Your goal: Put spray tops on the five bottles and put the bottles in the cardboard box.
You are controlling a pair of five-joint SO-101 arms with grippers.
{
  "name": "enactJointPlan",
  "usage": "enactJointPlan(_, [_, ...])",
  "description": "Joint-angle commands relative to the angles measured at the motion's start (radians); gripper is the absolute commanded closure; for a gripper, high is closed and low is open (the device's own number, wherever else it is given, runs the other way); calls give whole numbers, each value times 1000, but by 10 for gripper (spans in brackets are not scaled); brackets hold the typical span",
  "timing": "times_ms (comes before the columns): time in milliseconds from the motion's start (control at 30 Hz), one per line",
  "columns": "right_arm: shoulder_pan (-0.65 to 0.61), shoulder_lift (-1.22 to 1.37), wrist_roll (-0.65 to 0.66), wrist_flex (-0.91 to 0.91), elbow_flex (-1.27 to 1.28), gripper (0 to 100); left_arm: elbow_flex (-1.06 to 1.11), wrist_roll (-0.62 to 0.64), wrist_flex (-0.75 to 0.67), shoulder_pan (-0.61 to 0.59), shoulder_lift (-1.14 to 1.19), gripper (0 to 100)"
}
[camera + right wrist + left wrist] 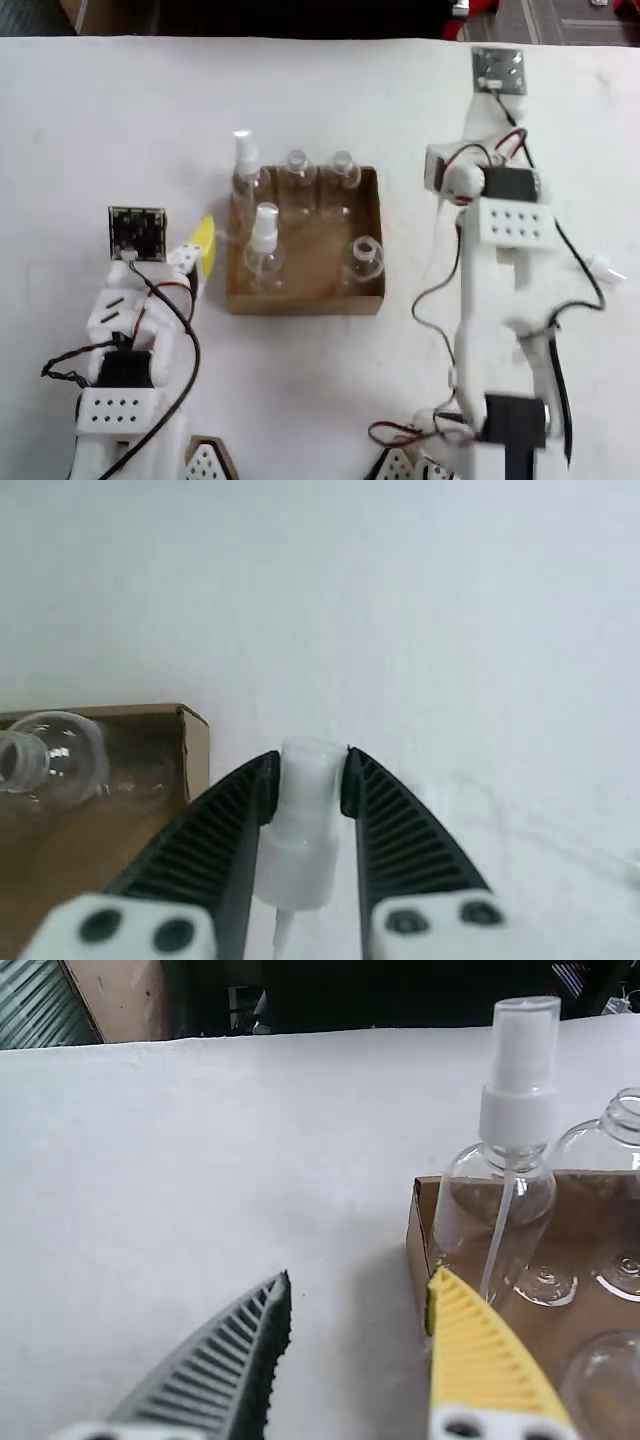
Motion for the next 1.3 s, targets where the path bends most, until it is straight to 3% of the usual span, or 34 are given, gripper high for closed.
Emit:
enactJointPlan(0, [7,-171,2,5,-37,983,-20,-11,-20,-1,-18,794])
enactJointPlan(133, [-8,-317,2,16,-15,983,-20,-11,-20,-1,-18,794])
enactJointPlan(433, [-223,-664,2,5,110,983,-20,-11,-20,-1,-18,794])
enactJointPlan(667, [-266,-831,3,-298,167,983,-20,-11,-20,-5,-18,794])
enactJointPlan(867, [-309,-751,3,-553,170,983,-20,-11,-26,-7,-18,794])
enactJointPlan(1267, [-389,-305,3,-995,167,983,-25,-11,-28,-41,-19,794])
